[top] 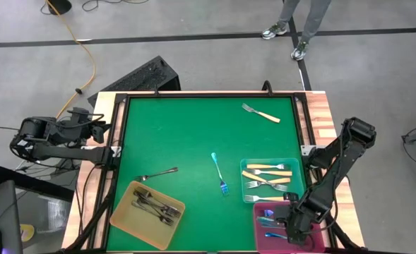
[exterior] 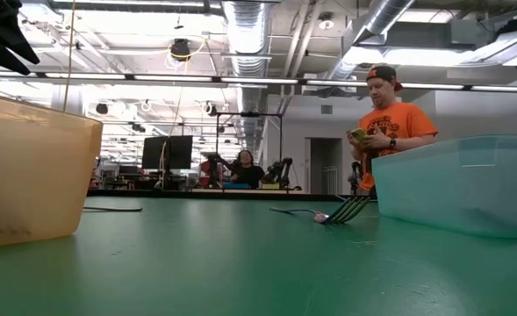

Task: Sort silverware by color (type)
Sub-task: Put the purple fork into the pink bin

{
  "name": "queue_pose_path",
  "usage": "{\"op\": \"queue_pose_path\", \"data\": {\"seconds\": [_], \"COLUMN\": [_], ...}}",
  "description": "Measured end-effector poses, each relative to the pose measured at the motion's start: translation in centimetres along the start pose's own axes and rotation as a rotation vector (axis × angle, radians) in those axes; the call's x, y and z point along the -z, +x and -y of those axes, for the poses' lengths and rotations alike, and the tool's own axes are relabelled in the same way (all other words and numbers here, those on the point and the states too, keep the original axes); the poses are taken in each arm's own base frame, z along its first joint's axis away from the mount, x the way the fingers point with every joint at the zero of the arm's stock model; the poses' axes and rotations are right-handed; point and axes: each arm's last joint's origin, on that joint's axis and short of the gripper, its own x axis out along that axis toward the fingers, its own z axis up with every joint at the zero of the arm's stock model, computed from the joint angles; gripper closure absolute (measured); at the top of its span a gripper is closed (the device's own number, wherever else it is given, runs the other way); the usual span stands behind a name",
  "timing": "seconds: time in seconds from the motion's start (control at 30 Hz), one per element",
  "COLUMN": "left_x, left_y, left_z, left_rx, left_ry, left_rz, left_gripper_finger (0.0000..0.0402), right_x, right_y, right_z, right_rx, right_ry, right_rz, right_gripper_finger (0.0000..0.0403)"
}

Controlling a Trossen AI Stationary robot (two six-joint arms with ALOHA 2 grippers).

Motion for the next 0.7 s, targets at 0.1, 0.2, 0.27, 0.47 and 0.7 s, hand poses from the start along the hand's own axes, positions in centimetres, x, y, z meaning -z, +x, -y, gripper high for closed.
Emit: {"op": "queue_pose_path", "data": {"seconds": [0.1,0.2,0.27,0.47,0.7], "left_x": [0.0,0.0,0.0,-0.2,-2.3], "left_y": [0.0,0.0,0.0,0.0,-0.6], "left_z": [0.0,0.0,0.0,0.2,2.9], "left_rx": [0.000,0.000,0.000,0.009,0.279], "left_ry": [0.000,0.000,0.000,-0.054,0.168], "left_rz": [0.000,0.000,0.000,0.027,0.203], "left_gripper_finger": [0.0243,0.0243,0.0243,0.0243,0.0243], "right_x": [0.3,1.1,1.9,2.9,2.9], "right_y": [0.0,0.6,1.1,2.2,2.9], "right_z": [0.0,0.2,0.4,0.7,1.3], "right_rx": [-0.004,-0.003,0.003,-0.024,-0.028], "right_ry": [-0.011,0.011,0.035,0.064,0.083], "right_rz": [-0.025,-0.071,-0.091,-0.096,-0.093], "right_gripper_finger": [0.0373,0.0373,0.0373,0.0373,0.0373]}}
